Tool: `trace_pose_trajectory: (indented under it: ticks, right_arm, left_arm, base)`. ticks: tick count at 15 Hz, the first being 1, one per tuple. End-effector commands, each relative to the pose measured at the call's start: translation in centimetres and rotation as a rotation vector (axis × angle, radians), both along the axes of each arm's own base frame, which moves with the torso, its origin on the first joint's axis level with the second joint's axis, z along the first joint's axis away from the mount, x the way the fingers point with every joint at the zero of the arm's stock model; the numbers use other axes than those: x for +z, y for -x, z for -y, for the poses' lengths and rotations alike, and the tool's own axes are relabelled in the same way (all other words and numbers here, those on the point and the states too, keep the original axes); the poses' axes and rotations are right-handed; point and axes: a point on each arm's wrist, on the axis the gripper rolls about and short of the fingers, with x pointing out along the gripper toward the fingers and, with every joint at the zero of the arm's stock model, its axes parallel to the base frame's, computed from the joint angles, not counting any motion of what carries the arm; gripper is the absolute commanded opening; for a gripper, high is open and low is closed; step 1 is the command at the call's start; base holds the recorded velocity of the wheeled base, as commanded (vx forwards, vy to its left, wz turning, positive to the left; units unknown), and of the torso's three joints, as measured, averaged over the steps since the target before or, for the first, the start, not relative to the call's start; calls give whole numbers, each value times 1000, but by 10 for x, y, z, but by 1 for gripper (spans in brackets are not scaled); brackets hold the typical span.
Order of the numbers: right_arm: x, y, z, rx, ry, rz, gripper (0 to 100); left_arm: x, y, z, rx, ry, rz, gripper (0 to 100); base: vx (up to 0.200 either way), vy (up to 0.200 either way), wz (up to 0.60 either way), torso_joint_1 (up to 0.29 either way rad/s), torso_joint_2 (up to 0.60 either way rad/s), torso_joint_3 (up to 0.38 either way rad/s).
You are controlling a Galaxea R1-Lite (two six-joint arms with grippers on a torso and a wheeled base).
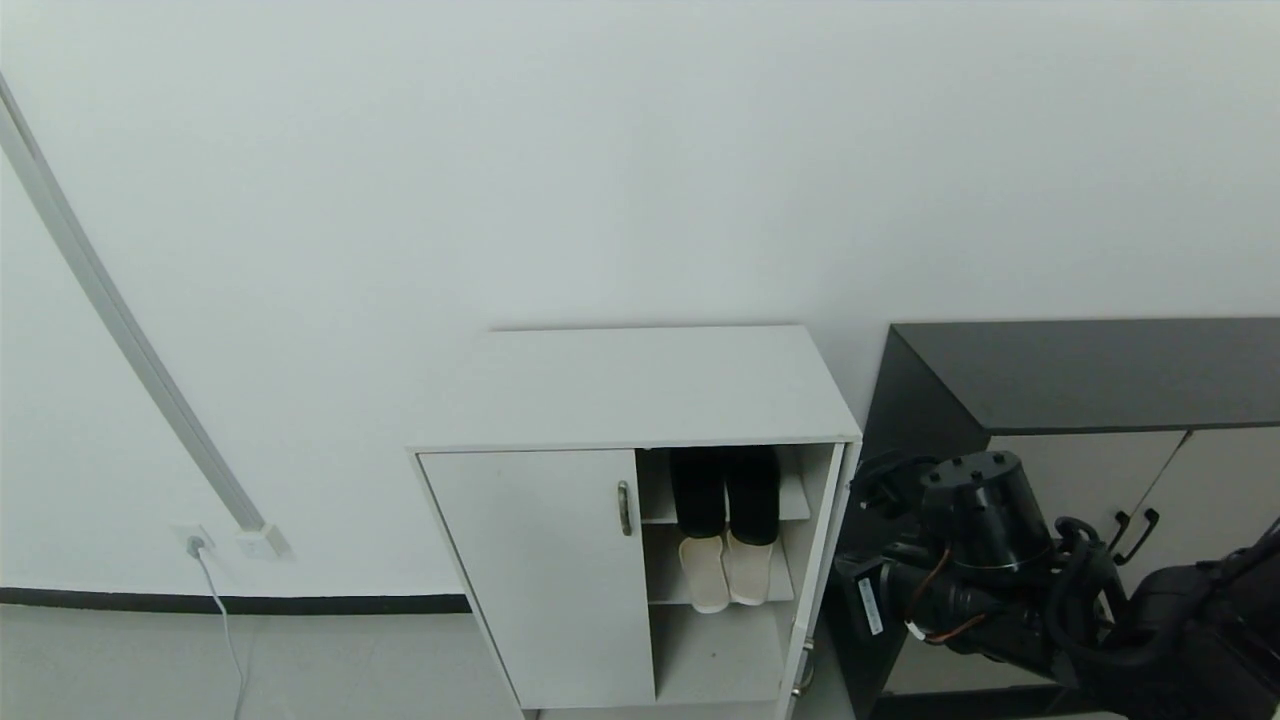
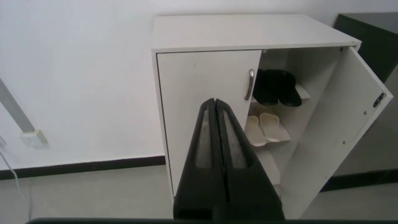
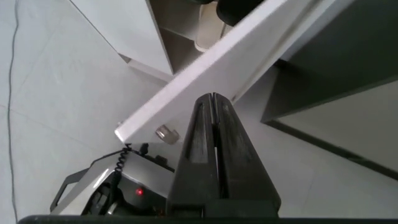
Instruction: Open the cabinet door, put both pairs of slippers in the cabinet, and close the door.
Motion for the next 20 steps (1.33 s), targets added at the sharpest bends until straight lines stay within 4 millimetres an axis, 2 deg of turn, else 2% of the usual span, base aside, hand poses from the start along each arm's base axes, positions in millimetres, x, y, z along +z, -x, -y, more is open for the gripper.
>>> trace_pose_trajectory:
  ticks: [1, 3, 10, 14, 20]
  right_arm:
    - [-25, -10, -8, -1, 23, -29, 0]
    - [-35, -16, -12, 1, 20, -24, 0]
    - [-46, -41, -28, -4, -3, 3, 0]
    - [-56, -64, -44, -12, -20, 24, 0]
    - [-61, -93, -56, -33, -54, 67, 0]
  left_arm:
    - [0, 0, 0, 0, 0, -1, 0]
    - [0, 0, 0, 0, 0, -1, 0]
    - [0, 0, 0, 0, 0, -1, 0]
    - [0, 0, 0, 0, 0, -1, 0]
    - [0, 0, 0, 0, 0, -1, 0]
  base:
    - [0, 0, 0, 0, 0, 0]
    - [0, 0, 0, 0, 0, 0]
    - [0, 0, 0, 0, 0, 0]
    - [0, 0, 0, 0, 0, 0]
    - [0, 0, 0, 0, 0, 0]
